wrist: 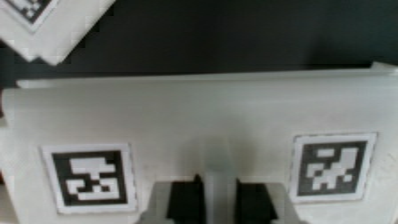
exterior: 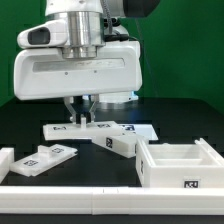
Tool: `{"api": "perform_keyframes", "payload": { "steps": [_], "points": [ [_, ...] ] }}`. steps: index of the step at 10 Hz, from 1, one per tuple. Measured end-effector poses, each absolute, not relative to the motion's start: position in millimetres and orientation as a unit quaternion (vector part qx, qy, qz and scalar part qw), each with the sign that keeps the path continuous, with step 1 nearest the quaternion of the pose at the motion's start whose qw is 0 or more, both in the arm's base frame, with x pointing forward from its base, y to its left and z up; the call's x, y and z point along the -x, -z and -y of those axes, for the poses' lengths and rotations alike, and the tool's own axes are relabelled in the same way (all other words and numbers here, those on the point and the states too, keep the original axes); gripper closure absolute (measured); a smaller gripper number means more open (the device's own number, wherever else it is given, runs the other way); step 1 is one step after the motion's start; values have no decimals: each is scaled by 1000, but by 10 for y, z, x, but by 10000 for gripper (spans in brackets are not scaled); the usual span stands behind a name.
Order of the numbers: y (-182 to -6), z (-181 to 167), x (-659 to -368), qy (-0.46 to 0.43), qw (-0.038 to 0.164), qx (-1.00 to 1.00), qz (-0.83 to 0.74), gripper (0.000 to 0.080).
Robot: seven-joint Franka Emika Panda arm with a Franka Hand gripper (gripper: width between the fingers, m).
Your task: Assemble cabinet
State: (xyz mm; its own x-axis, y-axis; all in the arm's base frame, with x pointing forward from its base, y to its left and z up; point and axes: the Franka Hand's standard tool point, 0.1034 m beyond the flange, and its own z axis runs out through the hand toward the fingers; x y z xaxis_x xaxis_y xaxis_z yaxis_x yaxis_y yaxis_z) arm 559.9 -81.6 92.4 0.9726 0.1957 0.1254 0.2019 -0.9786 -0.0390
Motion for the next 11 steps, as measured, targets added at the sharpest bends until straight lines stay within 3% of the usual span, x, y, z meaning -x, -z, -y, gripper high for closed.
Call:
{"api": "perform_keyframes", "payload": {
  "steps": [4, 8, 11],
  "points": [
    [-971, 753, -5597, 67, 38, 993, -87, 735],
    [-1222, -3, -5393, 50, 58, 933, -352, 735],
    [-1204, -61, -5414, 49, 81, 896, -434, 735]
  ]
}}
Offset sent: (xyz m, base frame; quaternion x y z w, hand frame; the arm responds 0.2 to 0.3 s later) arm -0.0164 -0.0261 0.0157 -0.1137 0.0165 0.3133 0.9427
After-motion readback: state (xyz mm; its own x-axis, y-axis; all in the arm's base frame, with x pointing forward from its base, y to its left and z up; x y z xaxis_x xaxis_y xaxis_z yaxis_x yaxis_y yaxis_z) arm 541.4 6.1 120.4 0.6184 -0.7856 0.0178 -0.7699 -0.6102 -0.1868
